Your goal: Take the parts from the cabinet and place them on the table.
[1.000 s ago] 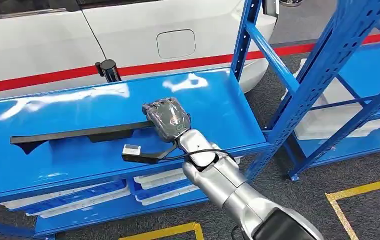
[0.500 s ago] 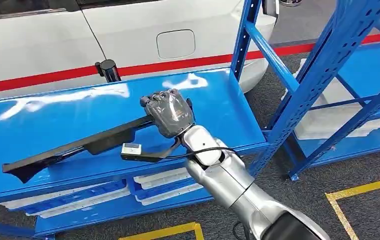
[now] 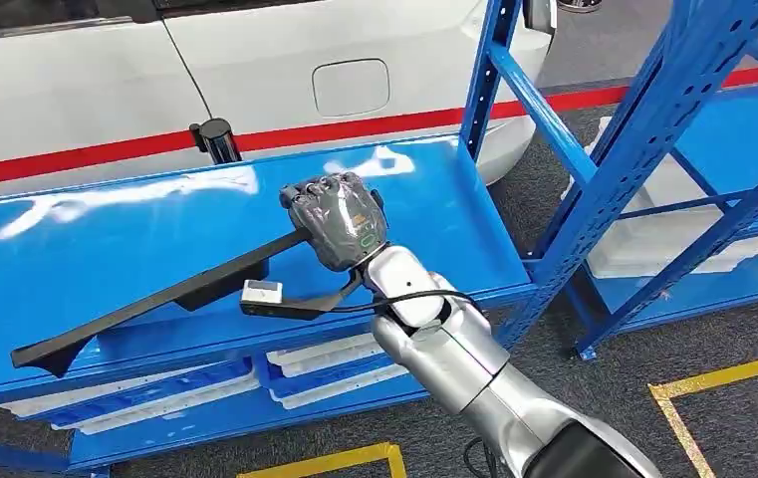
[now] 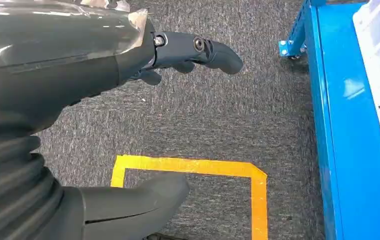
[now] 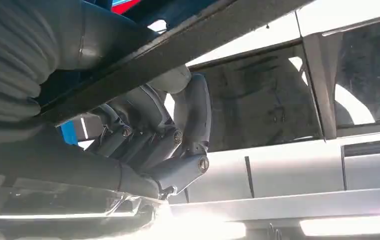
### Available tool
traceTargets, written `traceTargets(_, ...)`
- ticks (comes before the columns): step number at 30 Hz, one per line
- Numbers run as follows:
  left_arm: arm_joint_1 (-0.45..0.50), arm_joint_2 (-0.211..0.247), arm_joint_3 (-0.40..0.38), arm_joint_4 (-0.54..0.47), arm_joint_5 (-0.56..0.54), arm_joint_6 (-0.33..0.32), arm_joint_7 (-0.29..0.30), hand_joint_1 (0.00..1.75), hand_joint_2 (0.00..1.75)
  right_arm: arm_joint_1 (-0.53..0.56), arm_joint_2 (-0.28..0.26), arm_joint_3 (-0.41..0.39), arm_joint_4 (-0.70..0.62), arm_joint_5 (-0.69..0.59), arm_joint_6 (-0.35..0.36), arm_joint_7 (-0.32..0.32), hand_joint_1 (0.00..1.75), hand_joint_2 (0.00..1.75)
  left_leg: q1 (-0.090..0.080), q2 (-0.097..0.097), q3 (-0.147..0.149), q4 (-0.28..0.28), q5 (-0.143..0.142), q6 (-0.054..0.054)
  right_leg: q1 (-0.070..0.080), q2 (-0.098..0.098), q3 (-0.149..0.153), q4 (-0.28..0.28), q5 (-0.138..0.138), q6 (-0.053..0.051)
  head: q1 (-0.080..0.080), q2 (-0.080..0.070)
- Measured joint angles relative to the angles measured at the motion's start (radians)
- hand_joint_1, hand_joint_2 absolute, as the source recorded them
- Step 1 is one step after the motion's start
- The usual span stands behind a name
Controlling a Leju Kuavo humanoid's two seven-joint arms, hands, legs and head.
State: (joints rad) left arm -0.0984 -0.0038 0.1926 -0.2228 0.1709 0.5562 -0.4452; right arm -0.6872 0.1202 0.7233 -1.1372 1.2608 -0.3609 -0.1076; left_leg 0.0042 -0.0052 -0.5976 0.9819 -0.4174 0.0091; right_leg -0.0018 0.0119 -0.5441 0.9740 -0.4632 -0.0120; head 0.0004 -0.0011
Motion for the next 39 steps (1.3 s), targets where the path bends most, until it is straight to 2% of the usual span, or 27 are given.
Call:
traceTargets(17, 0.0, 0.0, 0.0, 0.004, -0.013, 0.001, 0.003, 0.0, 1.75, 0.001, -0.002, 0.0, 0.008, -0.003, -0.002, 0.0, 1.71, 1.75, 0.0, 0.0, 0.0, 0.001, 0.0, 0.0, 0.0, 0.0, 0.0, 0.0, 0.0, 0.0, 0.0, 0.0)
traceTargets(23, 0.0, 0.0, 0.0, 0.004, -0.014, 0.001, 0.004, 0.0, 1.75, 0.002, -0.002, 0.0, 0.011, -0.003, -0.002, 0.0, 1.71, 1.75, -0.002, 0.0, -0.001, 0.003, -0.002, 0.003, -0.004, 0.0, 0.0, 0.0, 0.0, 0.001, 0.0, 0.0)
traceTargets(29, 0.0, 0.002, 0.0, 0.005, -0.014, 0.0, 0.005, 0.0, 1.75, 0.003, -0.003, 0.0, 0.015, -0.003, -0.003, 0.0, 1.71, 1.75, -0.004, 0.0, -0.004, 0.012, -0.01, 0.017, -0.008, 0.0, 0.002, -0.002, -0.002, 0.011, 0.0, 0.0)
traceTargets(31, 0.0, 0.002, 0.0, 0.005, -0.015, 0.0, 0.004, 0.0, 1.75, 0.002, -0.002, -0.001, 0.014, -0.003, -0.004, 0.0, 1.71, 1.75, -0.005, 0.0, 0.001, 0.001, -0.006, 0.025, -0.005, 0.0, 0.007, -0.009, -0.001, 0.022, 0.0, 0.0)
traceTargets(32, 0.0, 0.001, 0.0, 0.005, -0.016, 0.0, 0.004, 0.0, 1.75, 0.005, -0.002, -0.002, 0.014, -0.003, -0.005, 0.002, 1.71, 1.75, 0.009, 0.004, 0.016, -0.019, 0.003, 0.033, -0.003, -0.001, 0.002, 0.0, -0.009, 0.024, 0.001, 0.0)
traceTargets(33, 0.0, -0.001, -0.001, 0.005, -0.016, 0.0, 0.002, 0.0, 1.75, 0.003, -0.003, -0.002, 0.014, -0.003, -0.005, 0.002, 1.71, 1.75, 0.005, 0.004, 0.023, -0.026, 0.005, 0.039, -0.003, -0.004, -0.016, 0.042, -0.032, 0.02, 0.001, 0.0)
traceTargets(34, -0.001, -0.001, -0.001, 0.005, -0.016, -0.001, 0.002, 0.0, 1.75, 0.003, -0.005, -0.002, 0.014, -0.003, -0.006, 0.002, 1.71, 1.75, 0.005, 0.005, 0.023, -0.026, 0.005, 0.041, -0.004, -0.004, -0.053, 0.115, -0.061, 0.013, 0.002, 0.0)
traceTargets(35, -0.001, -0.001, -0.001, 0.005, -0.016, -0.001, 0.002, 0.0, 1.75, 0.006, -0.008, -0.002, 0.015, -0.003, -0.006, 0.003, 1.71, 1.75, 0.005, 0.005, 0.023, -0.026, 0.005, 0.041, -0.006, -0.004, -0.101, 0.208, -0.095, 0.01, 0.002, 0.0)
traceTargets(36, -0.001, -0.001, 0.0, 0.005, -0.017, -0.001, 0.001, 0.0, 1.75, 0.012, -0.011, -0.002, 0.016, -0.003, -0.006, 0.003, 1.71, 1.75, 0.005, 0.004, 0.022, -0.025, 0.005, 0.04, -0.008, -0.004, -0.148, 0.292, -0.121, 0.01, 0.002, 0.0)
traceTargets(37, 0.0, -0.001, 0.0, 0.005, -0.018, -0.001, 0.001, 0.0, 1.75, 0.019, -0.014, -0.002, 0.016, -0.002, -0.006, 0.003, 1.71, 1.75, 0.005, 0.004, 0.023, -0.025, 0.004, 0.04, -0.009, -0.004, -0.176, 0.337, -0.126, 0.016, 0.002, 0.0)
traceTargets(38, 0.0, -0.001, 0.0, 0.005, -0.018, -0.002, 0.001, 0.0, 1.75, 0.023, -0.017, -0.002, 0.016, 0.001, -0.006, 0.003, 1.71, 1.75, 0.005, 0.002, 0.023, -0.024, 0.003, 0.039, -0.012, -0.004, -0.176, 0.321, -0.11, 0.026, 0.002, 0.0)
traceTargets(39, 0.0, -0.003, 0.0, 0.005, -0.019, -0.003, 0.001, 0.0, 1.75, 0.025, -0.018, -0.002, 0.016, 0.002, -0.006, 0.003, 1.71, 1.75, 0.006, 0.001, 0.023, -0.022, 0.001, 0.035, -0.016, -0.005, -0.15, 0.256, -0.075, 0.038, 0.002, 0.0)
